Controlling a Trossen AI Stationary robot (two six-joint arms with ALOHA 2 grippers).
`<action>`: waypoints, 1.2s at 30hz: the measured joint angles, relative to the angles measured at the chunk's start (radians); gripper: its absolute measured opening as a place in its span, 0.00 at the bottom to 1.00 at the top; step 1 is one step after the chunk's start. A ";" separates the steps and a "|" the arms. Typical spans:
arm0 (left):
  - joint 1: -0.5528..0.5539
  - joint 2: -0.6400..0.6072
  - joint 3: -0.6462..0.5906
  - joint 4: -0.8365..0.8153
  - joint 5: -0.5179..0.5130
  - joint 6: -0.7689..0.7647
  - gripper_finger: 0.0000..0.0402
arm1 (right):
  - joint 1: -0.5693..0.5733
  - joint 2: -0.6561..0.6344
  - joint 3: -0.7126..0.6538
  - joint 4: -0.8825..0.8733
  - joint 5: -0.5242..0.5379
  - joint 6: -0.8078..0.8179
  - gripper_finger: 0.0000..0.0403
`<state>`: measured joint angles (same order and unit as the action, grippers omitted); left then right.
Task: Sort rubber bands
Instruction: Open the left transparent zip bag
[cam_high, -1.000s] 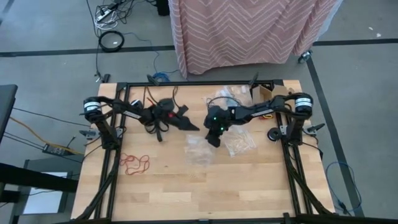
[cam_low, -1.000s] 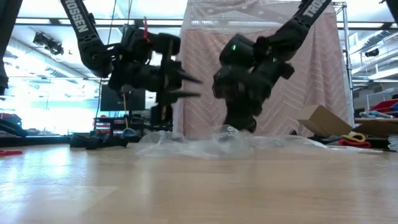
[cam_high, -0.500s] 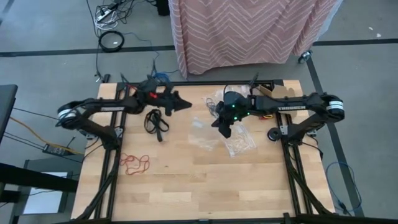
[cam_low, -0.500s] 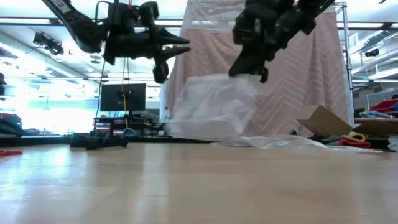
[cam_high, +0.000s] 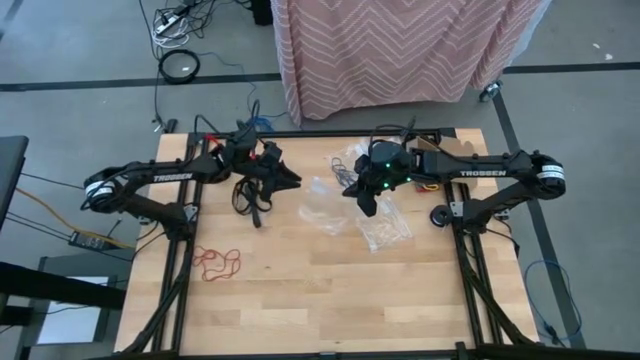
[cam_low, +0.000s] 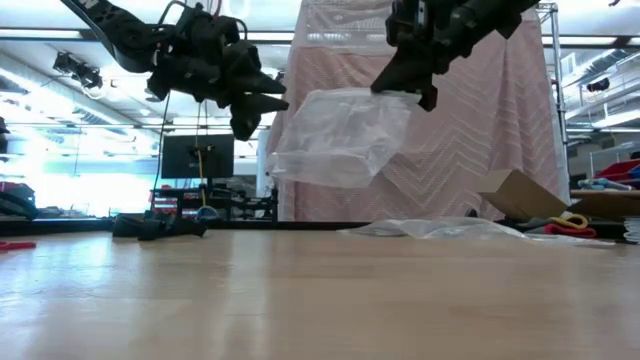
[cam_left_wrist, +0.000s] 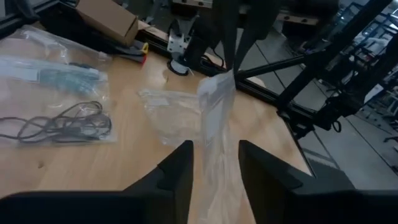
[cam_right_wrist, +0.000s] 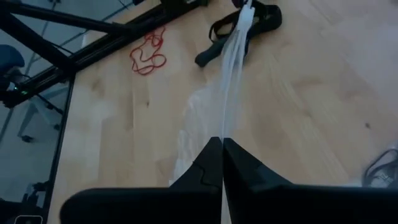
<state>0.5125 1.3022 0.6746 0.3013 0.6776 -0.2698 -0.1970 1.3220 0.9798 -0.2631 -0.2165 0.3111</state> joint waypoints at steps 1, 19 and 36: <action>0.000 0.000 0.000 0.000 0.000 -0.001 0.36 | 0.000 0.000 0.000 0.010 0.000 0.001 0.00; -0.031 0.001 0.000 0.051 -0.026 -0.023 0.42 | 0.030 0.000 0.000 0.068 -0.023 0.029 0.00; -0.101 0.139 0.172 -0.019 0.055 -0.005 0.40 | 0.052 0.001 0.000 0.084 -0.022 0.052 0.00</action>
<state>0.4118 1.4414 0.8469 0.2823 0.7324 -0.2748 -0.1448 1.3228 0.9798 -0.1794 -0.2382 0.3632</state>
